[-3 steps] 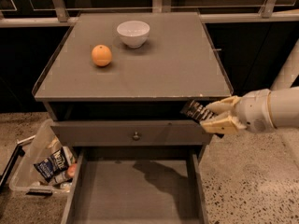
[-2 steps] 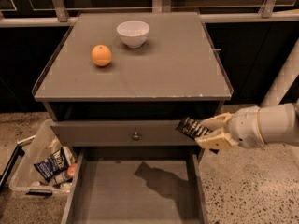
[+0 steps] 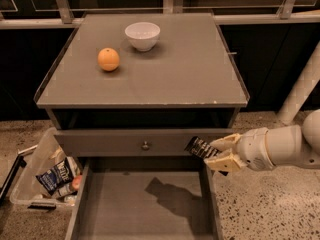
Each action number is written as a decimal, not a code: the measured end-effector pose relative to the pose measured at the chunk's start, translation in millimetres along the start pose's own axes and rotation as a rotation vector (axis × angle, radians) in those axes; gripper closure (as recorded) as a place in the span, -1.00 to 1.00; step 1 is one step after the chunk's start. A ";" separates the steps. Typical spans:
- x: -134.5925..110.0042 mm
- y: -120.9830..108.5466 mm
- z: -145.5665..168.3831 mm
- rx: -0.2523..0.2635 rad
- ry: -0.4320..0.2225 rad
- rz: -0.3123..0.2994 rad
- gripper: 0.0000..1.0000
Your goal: Place rxbar chocolate into middle drawer
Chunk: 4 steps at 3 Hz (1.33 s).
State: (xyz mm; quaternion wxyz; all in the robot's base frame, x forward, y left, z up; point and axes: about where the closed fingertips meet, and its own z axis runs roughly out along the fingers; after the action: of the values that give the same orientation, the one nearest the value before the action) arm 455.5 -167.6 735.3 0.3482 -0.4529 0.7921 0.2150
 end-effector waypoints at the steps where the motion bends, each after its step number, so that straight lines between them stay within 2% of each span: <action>1: -5.7 -6.0 7.4 -0.008 0.007 -0.020 1.00; 2: 8.4 6.2 54.3 -0.085 0.002 -0.022 1.00; 3: 34.1 25.3 100.1 -0.128 0.004 -0.055 1.00; 4: 60.1 35.1 130.7 -0.119 0.011 -0.095 1.00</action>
Offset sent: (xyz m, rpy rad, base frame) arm 0.0091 0.0675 -0.1054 0.0690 0.1070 0.1458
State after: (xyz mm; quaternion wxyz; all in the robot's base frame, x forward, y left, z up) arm 450.8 -98.5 604.4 0.3262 -0.5109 0.7574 0.2427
